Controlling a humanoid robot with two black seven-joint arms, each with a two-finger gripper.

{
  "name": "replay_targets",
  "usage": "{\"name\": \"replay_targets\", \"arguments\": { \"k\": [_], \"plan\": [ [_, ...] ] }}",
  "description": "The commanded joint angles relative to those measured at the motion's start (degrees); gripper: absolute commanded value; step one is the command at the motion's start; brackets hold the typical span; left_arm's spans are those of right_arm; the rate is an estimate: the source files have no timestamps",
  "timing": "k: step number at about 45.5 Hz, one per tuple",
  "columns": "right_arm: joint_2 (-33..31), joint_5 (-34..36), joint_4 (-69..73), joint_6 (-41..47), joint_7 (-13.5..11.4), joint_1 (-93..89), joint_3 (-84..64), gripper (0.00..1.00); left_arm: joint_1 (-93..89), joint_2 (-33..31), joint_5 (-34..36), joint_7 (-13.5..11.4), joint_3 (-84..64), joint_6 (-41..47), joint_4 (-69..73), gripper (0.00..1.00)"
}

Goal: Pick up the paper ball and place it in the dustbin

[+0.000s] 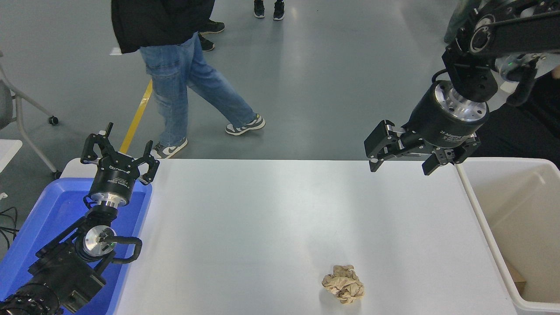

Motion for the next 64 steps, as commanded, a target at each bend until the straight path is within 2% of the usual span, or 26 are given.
{"name": "replay_targets", "arguments": {
  "k": [1,64],
  "plan": [
    [0.0,0.0,0.1,0.0,0.0,0.0,0.0,1.00,0.0,0.0,0.0,0.0,0.1,0.0,0.0,0.98],
    [4.7,0.9,-4.3,0.0,0.1,-5.3,1.1,1.00,0.0,0.1,0.0,0.0,0.0,0.0,0.0,0.98]
  ]
}}
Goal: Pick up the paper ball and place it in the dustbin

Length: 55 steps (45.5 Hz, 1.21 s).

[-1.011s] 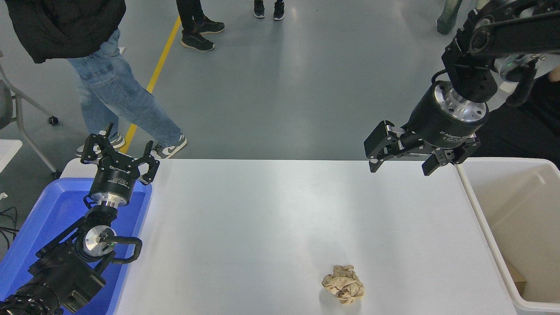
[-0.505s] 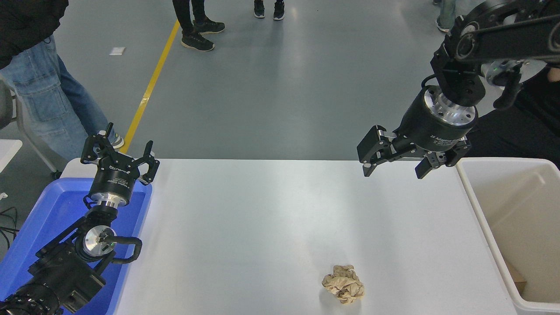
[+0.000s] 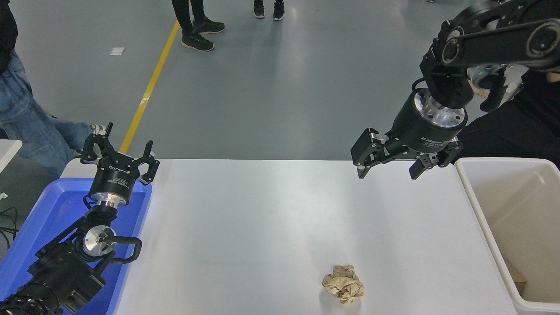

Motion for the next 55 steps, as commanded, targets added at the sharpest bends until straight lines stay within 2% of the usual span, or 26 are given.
{"name": "replay_targets", "arguments": {
  "k": [1,21,29,50,55],
  "plan": [
    [0.2,0.1,-1.1,0.0,0.1,-1.7,-0.4,1.00,0.0,0.0,0.0,0.0,-0.1,-0.1,0.0,0.98],
    [0.5,1.1,-0.7,0.0,0.3,3.7,-1.7,1.00,-0.1,0.0,0.0,0.1,-0.1,-0.1,0.0,0.98],
    [3.2,1.1,-0.5,0.0,0.3,2.7,-1.1,1.00,-0.1,0.0,0.0,0.1,0.0,-0.1,0.0,0.98],
    [9.3,1.1,-4.2,0.0,0.3,-20.2,6.5,1.00,-0.1,0.0,0.0,0.1,0.0,-0.1,0.0,0.98],
    [9.3,1.1,-6.5,-2.5,0.3,-24.5,7.3,1.00,-0.1,0.0,0.0,0.1,0.0,-0.1,-0.1,0.98]
  ]
}}
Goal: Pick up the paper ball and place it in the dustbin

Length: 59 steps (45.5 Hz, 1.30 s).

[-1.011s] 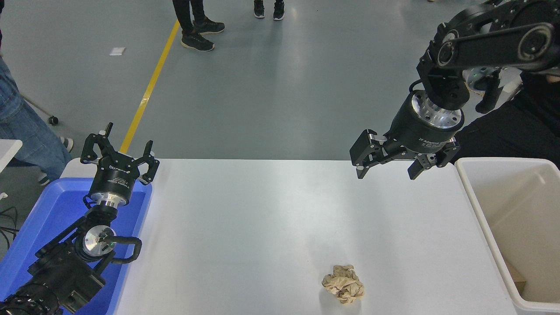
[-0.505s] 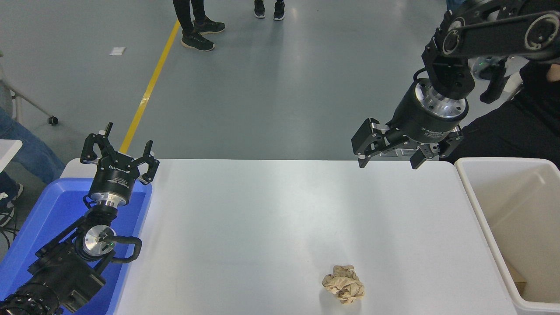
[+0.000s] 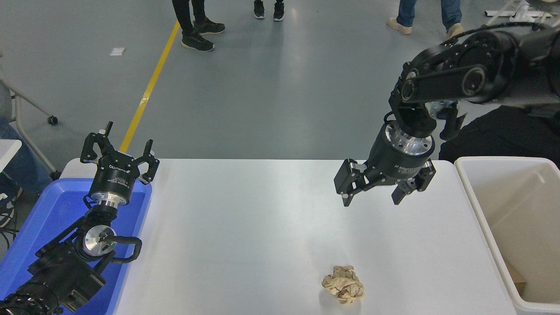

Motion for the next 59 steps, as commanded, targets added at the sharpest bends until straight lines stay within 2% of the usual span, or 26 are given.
{"name": "replay_targets", "arguments": {
  "k": [1,16,34,59],
  "plan": [
    [1.7,0.0,-3.9,-2.5,-0.1,-10.7,3.2,1.00,0.0,0.0,0.0,0.0,0.0,0.0,0.0,0.98],
    [1.7,-1.2,-14.2,-4.9,-0.1,-22.9,2.0,1.00,0.0,0.0,0.0,0.0,0.0,0.0,0.0,0.98],
    [1.7,0.0,-14.5,-12.3,-0.1,-28.7,2.4,1.00,0.0,0.0,0.0,0.0,0.0,0.0,0.0,0.98],
    [1.7,0.0,-15.6,-18.0,-0.1,-35.6,3.1,1.00,0.0,0.0,0.0,0.0,0.0,0.0,0.0,0.98]
  ]
}}
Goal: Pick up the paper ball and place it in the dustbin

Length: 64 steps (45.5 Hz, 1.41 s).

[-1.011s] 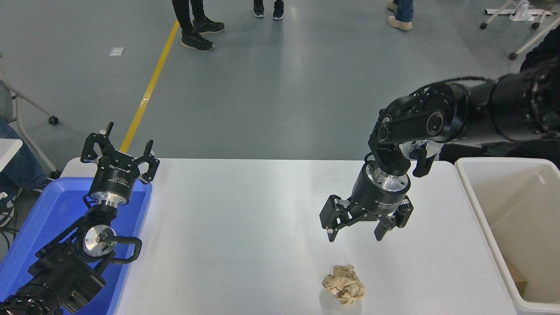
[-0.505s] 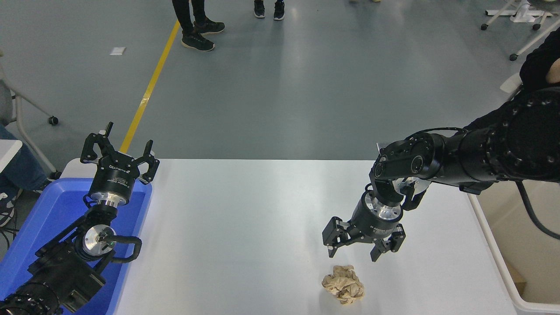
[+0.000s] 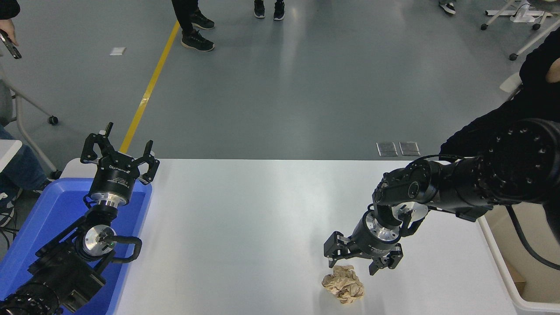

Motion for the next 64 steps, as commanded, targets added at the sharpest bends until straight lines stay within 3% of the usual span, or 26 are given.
{"name": "replay_targets", "arguments": {
  "k": [1,23,28,31,33,38,40,58,64],
  "plan": [
    [0.0,0.0,-0.8,-2.1,0.0,-3.2,0.1,1.00,0.0,0.0,0.0,0.0,-0.1,0.0,0.0,0.98],
    [0.0,0.2,-0.9,-4.9,0.0,-5.1,2.6,1.00,0.0,0.0,0.0,0.0,0.0,0.0,0.0,0.98],
    [0.0,1.1,-0.8,-5.0,0.0,-5.7,2.5,0.93,0.0,0.0,0.0,0.0,0.0,0.0,0.0,0.98],
    [0.0,1.8,-0.8,-5.0,-0.1,-5.8,2.5,0.79,0.0,0.0,0.0,0.0,-0.1,0.0,0.0,0.98],
    [0.0,2.0,-0.7,-5.0,-0.1,-5.8,2.5,0.63,0.0,0.0,0.0,0.0,0.0,0.0,0.0,0.98],
    [0.0,2.0,-0.2,-4.6,-0.2,-5.6,2.5,0.12,0.0,0.0,0.0,0.0,0.0,0.0,0.0,0.98],
    [0.0,2.0,0.0,-4.2,-0.2,-5.5,2.5,0.00,0.0,0.0,0.0,0.0,0.0,0.0,-0.1,0.98],
    [-0.1,2.0,5.4,-3.1,-0.2,3.3,0.2,0.00,0.0,0.0,0.0,0.0,0.0,0.0,-0.1,0.98],
    [-3.1,2.0,9.7,-1.9,-0.2,10.9,0.1,0.00,0.0,0.0,0.0,0.0,0.0,0.0,0.0,0.98]
  ]
}}
